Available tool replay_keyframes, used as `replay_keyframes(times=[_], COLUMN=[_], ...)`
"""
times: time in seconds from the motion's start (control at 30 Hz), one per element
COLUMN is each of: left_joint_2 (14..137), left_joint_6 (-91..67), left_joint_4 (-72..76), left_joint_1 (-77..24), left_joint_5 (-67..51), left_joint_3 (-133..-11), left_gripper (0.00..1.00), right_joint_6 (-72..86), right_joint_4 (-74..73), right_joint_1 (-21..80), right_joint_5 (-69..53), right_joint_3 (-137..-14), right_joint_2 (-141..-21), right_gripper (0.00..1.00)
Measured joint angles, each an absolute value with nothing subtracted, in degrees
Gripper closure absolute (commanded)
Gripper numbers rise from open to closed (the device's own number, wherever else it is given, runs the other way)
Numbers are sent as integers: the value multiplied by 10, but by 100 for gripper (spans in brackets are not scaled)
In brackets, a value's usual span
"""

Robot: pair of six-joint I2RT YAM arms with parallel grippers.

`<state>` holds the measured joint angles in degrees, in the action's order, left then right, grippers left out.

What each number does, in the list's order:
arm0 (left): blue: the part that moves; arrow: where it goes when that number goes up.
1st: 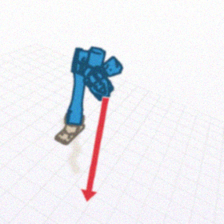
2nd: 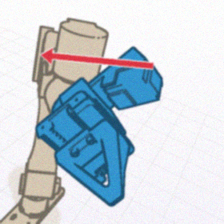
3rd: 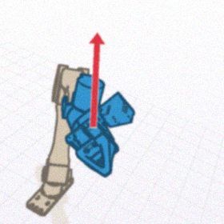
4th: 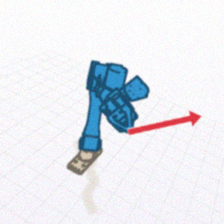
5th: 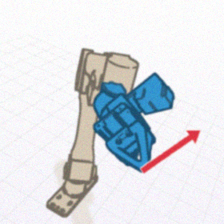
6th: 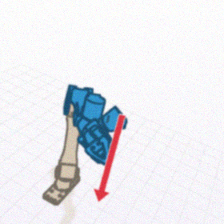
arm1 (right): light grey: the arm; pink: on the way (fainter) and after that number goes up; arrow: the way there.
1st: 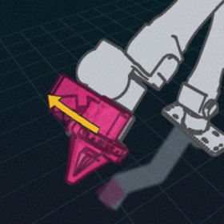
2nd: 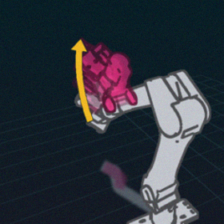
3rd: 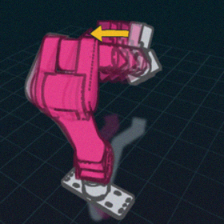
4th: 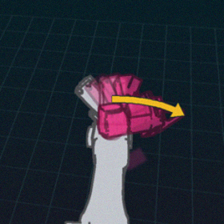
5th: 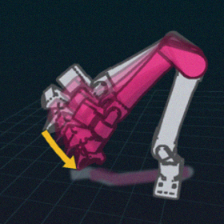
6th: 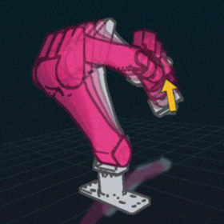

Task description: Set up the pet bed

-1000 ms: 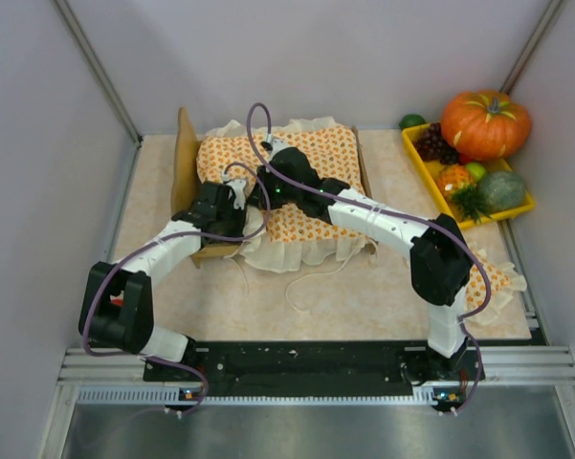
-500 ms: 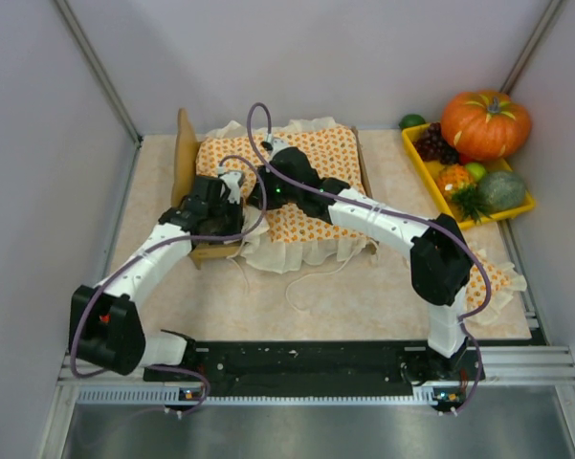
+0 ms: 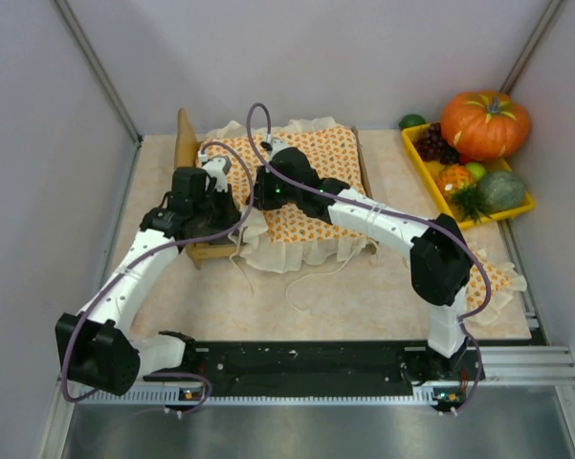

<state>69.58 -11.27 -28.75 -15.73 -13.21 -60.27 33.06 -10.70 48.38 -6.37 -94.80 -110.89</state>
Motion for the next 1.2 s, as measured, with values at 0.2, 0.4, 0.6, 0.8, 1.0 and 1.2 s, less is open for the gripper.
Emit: replay_keyframes(times=[0.2,0.4,0.6,0.8,1.0,1.2], left_joint_2=[721,750,764,790,768,748], left_joint_6=[-120,-119,-117,-121,-135,-143], left_joint_4=[-286,-259,-232,-227,-221,-241], left_joint_1=[-138,-132,-132,-132,-132,-132], left_joint_5=[-145,-150,-157,-151,-89,-44], left_joint_3=[-578,-548,-544,-532,-490,-488], left_gripper=[100,100,100,100,97,50], right_joint_6=[331,331,331,331,331,332], right_joint_4=[-107,-107,-107,-107,-107,-107], right_joint_1=[484,484,484,484,484,484], right_joint_5=[-64,-67,-69,-70,-71,-72], right_joint_3=[-948,-948,-948,-948,-948,-948], right_joint_2=[-1109,-1109,-1109,-1109,-1109,-1109], right_gripper=[99,99,99,99,98,98])
